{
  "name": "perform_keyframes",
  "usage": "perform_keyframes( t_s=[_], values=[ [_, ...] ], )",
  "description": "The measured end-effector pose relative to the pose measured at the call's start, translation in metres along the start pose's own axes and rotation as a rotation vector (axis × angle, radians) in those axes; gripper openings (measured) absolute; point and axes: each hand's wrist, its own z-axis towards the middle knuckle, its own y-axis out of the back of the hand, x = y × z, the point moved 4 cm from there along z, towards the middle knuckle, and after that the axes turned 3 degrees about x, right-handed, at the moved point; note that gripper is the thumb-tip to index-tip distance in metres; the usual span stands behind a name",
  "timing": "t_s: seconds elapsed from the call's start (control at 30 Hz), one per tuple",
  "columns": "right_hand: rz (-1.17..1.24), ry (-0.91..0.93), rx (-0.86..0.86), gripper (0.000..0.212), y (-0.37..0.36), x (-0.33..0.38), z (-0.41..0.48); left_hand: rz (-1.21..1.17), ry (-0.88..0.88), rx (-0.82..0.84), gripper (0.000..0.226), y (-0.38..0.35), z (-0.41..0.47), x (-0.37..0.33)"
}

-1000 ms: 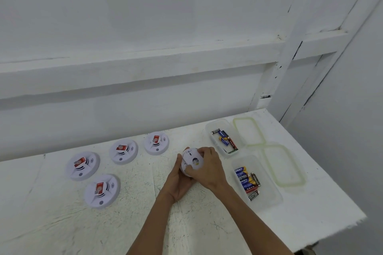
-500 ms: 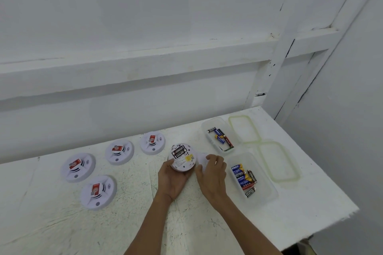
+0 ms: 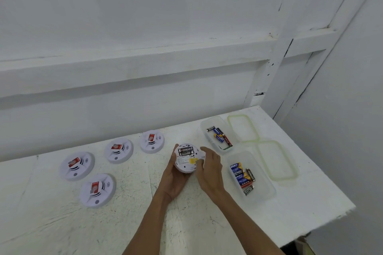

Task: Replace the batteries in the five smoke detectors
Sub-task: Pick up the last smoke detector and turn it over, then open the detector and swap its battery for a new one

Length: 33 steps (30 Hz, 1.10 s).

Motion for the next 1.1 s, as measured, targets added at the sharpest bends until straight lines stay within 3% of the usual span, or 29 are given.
perform_keyframes(
  t_s=[0.1, 0.23, 0.47, 0.63, 0.77, 0.9, 1.1],
  values=[
    [0.103, -0.021, 0.06, 0.046, 0.001, 0.0, 0.009, -0.018, 0.023, 0.028, 0.106, -0.002, 0.002, 0.004],
    [0.27, -0.066, 0.097, 0.033, 0.004, -0.001, 0.016, 0.001, 0.015, 0.066, 0.112, -0.004, 0.005, 0.004],
    [0.37, -0.231, 0.065, 0.027, 0.0, -0.002, 0.008, 0.104, -0.074, -0.007, 0.096, -0.005, 0.001, 0.002],
    [0.103, -0.083, 0.115, 0.037, 0.003, 0.013, 0.002, 0.187, -0.098, -0.104, 0.05, 0.002, 0.004, 0.007],
    [-0.171, 0.041, 0.159, 0.045, 0.005, 0.014, 0.005, 0.304, -0.111, -0.089, 0.045, -0.002, 0.002, 0.009],
    [-0.261, 0.067, 0.183, 0.042, 0.008, 0.016, 0.006, 0.317, -0.121, -0.108, 0.046, -0.002, 0.001, 0.008],
    [-0.417, 0.116, 0.216, 0.026, 0.008, 0.021, 0.016, 0.365, -0.134, -0.139, 0.038, 0.005, 0.002, 0.011]
  ],
)
